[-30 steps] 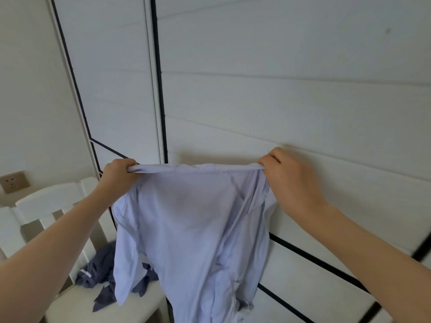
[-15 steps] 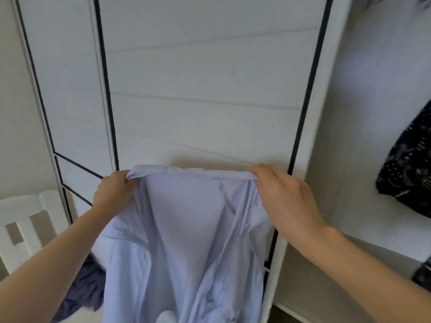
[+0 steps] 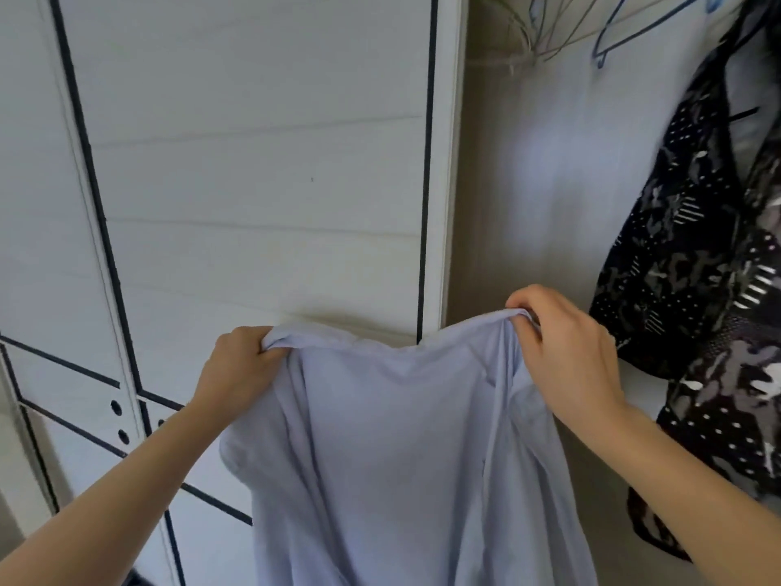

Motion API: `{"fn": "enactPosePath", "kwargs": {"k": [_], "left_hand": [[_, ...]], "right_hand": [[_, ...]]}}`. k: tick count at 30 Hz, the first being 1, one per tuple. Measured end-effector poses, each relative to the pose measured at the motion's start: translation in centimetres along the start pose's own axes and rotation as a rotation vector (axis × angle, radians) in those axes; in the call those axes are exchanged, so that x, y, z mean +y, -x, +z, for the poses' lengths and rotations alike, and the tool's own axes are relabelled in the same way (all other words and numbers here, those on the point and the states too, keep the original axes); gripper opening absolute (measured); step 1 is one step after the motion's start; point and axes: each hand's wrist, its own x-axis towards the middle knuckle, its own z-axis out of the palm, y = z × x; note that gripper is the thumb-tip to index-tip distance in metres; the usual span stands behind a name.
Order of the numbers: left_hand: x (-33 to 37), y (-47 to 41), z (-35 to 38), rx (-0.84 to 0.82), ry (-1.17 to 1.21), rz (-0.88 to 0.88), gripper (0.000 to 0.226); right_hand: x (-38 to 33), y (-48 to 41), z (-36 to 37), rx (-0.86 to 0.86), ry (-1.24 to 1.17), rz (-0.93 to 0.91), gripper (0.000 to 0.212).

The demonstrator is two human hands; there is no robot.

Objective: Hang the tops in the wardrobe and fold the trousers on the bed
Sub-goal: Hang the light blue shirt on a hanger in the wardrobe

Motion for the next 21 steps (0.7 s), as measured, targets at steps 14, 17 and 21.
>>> {"fn": "enactPosePath", "kwargs": {"k": [14,17,21], "left_hand": [[11.9,2.9,4.9,0.085,-0.34,0.405,0.047],[14.4,3.5,6.2,0.117,-0.426,0.495,0.049],[18.6,2.9,7.6,0.179,-0.329,0.539,0.043]], "right_hand": [[12.5,-1.9,-6.6,-0.064,0.219,0.036,0.033],[14.6,-2.7,-9.1,-0.067,0.365,-0.013,0.04],[16.2,-3.7,-12.0,-0.002,0.487,-0.12,0.062]]}}
